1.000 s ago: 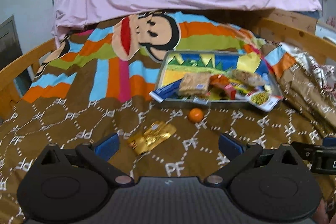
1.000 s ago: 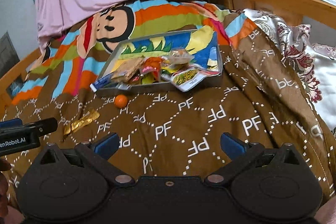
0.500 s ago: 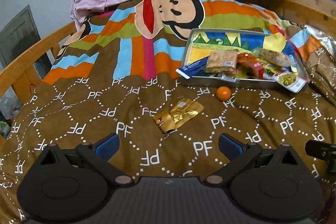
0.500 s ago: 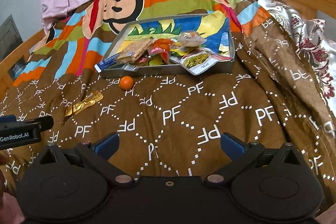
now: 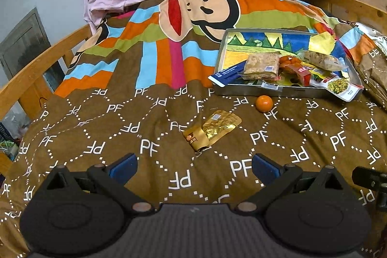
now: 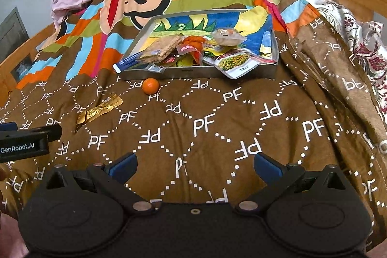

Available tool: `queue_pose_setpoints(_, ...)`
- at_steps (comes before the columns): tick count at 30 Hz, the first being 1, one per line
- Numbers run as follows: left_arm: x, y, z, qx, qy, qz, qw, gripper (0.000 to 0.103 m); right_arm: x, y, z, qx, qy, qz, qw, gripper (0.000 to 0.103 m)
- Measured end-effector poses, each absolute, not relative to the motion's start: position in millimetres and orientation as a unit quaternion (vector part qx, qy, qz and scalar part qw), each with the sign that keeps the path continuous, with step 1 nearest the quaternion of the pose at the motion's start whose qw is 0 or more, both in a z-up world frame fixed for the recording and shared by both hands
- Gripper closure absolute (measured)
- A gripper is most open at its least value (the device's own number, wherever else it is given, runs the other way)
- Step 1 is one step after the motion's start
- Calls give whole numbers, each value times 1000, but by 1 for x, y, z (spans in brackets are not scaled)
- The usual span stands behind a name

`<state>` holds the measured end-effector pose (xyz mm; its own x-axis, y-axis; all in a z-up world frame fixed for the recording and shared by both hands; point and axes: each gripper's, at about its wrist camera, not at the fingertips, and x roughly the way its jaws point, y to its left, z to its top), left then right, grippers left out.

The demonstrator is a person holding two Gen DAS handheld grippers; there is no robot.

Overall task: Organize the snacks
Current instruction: 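Lift both tools away from the tray toward the mandarin and gold packet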

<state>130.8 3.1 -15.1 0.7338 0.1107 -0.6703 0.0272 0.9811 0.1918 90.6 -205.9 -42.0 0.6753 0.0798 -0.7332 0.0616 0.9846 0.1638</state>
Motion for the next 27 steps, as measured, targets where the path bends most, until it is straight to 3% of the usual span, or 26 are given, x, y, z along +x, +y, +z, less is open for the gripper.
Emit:
queue_pose_setpoints(13,139,1,-19,101,381,25,919,1,105,-207,-45,102,416,23,903,1)
queue_pose_setpoints(27,166,8,-27,110,398,27,910,1,150,-194,-44,27,400,56,914,1)
